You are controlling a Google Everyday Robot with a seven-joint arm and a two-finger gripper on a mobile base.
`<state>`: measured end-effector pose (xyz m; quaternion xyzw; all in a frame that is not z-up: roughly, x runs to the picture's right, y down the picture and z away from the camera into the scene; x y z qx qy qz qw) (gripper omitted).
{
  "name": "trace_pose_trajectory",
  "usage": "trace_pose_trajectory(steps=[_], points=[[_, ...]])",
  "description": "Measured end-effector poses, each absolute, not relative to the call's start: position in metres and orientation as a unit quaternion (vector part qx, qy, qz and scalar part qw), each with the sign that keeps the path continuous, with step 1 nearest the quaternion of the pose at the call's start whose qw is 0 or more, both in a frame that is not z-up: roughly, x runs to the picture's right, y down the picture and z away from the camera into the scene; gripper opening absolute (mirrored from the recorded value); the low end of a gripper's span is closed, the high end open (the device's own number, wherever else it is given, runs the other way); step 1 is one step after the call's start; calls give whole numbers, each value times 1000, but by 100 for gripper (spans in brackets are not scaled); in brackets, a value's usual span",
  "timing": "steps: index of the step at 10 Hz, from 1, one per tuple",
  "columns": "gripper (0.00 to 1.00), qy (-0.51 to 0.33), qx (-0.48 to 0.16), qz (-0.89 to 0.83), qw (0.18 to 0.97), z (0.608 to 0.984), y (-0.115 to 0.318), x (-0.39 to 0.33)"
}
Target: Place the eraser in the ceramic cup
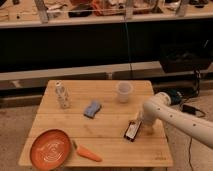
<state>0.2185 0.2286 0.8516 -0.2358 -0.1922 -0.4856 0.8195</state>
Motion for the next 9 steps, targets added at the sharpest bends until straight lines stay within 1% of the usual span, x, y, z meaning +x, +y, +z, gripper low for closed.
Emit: trace_pose_trajectory(steps=[1,3,5,6,7,9], points=[[78,-193,-236,-486,819,852,229,218],[57,-192,-236,-486,819,851,228,218],[41,-192,-234,-486,820,850,227,218],[27,-191,-234,-486,820,848,226,219],[17,-192,-234,-487,820,847,225,219],[1,-193,-234,-487,819,844,224,218]])
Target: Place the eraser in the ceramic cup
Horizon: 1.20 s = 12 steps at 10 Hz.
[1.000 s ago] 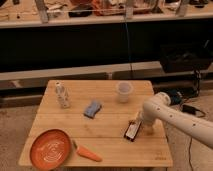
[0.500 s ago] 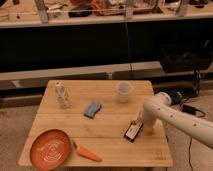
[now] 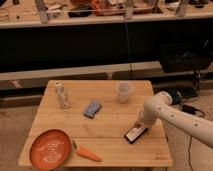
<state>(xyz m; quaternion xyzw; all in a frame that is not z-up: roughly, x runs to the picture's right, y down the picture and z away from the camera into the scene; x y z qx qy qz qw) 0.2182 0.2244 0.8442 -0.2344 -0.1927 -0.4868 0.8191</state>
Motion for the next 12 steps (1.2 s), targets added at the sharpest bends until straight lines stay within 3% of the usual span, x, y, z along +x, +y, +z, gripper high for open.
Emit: trace_pose_trajectory(steps=[6,9,12], points=[[0,-210,-213,-479,826,841,227,223],[0,-228,-205,-457,835,816,226,244],[0,-212,-196,-432,854,777,197,265]])
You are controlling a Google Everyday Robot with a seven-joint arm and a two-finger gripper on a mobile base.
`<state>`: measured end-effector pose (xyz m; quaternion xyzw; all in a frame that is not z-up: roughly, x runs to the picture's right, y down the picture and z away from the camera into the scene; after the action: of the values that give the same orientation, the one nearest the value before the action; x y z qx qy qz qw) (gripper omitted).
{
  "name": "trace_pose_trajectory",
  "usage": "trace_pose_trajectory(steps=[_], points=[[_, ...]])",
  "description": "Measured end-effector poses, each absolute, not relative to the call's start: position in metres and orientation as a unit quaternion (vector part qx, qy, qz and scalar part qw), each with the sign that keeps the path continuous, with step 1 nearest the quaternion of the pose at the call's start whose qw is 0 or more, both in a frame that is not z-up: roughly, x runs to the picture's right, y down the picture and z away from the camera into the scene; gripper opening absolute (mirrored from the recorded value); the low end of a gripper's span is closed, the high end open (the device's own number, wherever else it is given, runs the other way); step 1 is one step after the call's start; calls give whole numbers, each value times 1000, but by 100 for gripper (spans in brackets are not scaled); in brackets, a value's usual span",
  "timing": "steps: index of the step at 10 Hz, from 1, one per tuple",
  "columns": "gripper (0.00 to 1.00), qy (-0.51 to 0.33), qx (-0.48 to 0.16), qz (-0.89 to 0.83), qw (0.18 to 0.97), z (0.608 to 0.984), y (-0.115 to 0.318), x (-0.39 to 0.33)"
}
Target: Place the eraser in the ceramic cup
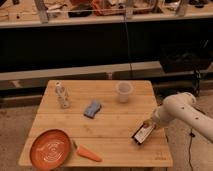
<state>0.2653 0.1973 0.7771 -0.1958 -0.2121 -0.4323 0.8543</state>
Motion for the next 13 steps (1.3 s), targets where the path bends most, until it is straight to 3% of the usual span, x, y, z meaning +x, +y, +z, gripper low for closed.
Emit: trace_pose_trajectory(steps=[7,13], points=[[0,-94,-190,-389,897,698,97,318],[3,-94,-196,-377,900,712,7,326]])
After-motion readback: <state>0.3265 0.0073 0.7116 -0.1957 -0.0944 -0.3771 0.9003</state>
